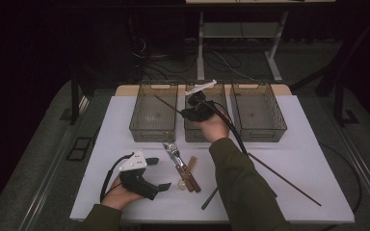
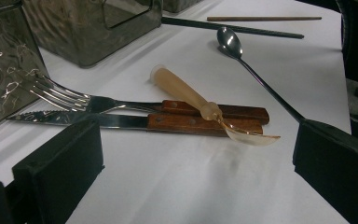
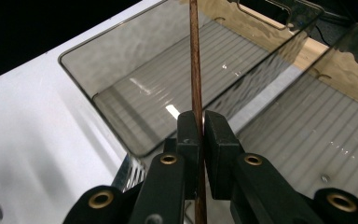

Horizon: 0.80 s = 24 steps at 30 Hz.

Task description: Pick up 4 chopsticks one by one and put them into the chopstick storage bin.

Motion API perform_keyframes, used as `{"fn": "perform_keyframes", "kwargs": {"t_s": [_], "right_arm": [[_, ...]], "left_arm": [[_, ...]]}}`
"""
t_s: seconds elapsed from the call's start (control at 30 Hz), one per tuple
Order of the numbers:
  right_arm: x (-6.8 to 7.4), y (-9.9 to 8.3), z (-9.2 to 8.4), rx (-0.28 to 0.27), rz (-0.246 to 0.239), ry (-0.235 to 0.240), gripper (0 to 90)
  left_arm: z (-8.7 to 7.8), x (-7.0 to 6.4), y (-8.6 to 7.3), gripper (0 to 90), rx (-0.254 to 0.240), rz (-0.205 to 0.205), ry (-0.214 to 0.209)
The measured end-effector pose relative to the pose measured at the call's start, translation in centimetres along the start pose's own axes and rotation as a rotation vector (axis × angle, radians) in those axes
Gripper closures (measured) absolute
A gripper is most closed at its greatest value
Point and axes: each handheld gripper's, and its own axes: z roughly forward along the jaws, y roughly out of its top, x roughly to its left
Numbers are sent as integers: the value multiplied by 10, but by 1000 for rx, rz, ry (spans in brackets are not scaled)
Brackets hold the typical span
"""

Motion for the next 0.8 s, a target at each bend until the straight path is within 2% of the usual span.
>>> {"fn": "perform_keyframes", "kwargs": {"t_s": [0.43,0.67,0.8], "right_arm": [[3,24,40,29,41,-31,848],[7,37,58,48,50,-61,848],[8,42,69,65,72,-72,847]], "left_arm": [[1,0,0,8,0,-10,-13],[1,-1,0,8,13,-1,-20],[3,-1,0,8,19,1,-19]]}}
